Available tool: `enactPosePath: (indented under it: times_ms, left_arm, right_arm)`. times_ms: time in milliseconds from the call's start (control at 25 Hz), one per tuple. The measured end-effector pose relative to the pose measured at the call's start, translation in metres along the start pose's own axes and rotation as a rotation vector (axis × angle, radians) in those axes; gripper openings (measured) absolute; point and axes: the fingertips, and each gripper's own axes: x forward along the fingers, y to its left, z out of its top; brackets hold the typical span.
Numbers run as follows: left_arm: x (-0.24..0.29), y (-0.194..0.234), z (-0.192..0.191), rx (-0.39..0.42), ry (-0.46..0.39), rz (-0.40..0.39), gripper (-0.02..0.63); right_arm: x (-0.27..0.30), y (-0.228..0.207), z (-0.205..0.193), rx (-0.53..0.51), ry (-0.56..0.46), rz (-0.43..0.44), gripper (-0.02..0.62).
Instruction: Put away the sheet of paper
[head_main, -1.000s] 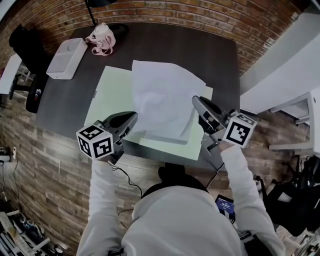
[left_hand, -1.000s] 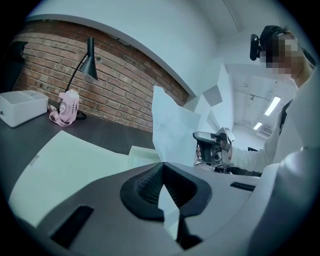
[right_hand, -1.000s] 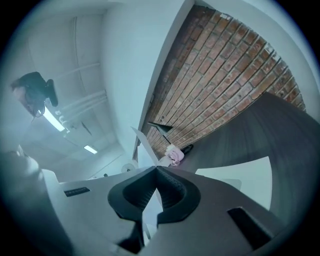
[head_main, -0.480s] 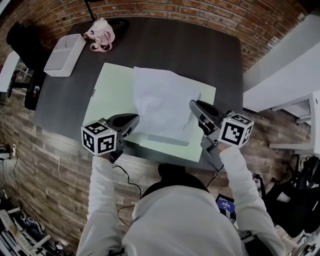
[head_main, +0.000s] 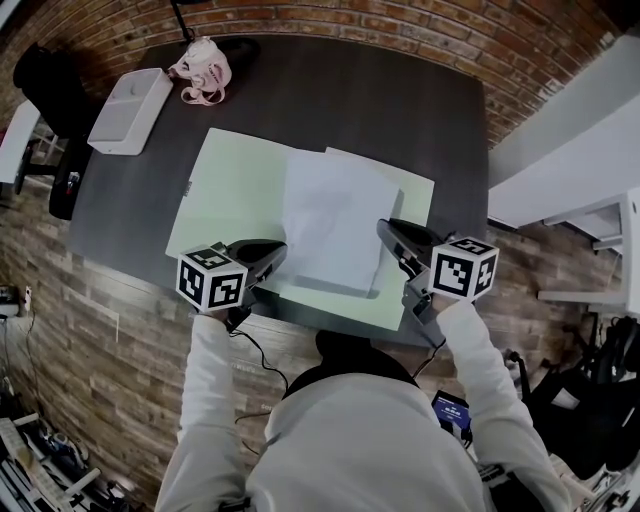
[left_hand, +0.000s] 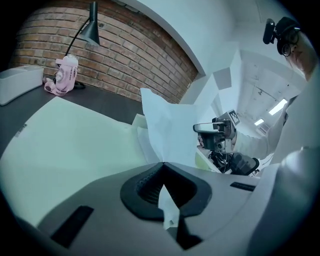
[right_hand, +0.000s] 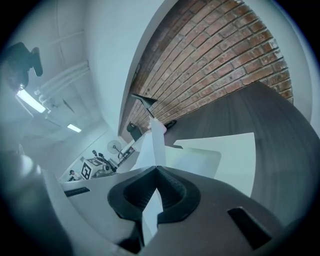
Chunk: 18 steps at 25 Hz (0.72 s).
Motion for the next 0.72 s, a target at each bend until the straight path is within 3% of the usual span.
enactPosePath:
  times_ms: [480,720]
  left_arm:
    - [0.015,0.003,-0.015,-0.039,0.052,0.03,0.017]
    - [0.02,0.005,-0.012,-0.04,0.043,0.063,0.017]
  right_arm:
    - [-0.004,-0.039,-0.017,-0.102,0.108,-0.211,0.029]
    - [-0.016,-0.057,0.01,-0.235,0.049,-0.341,0.038]
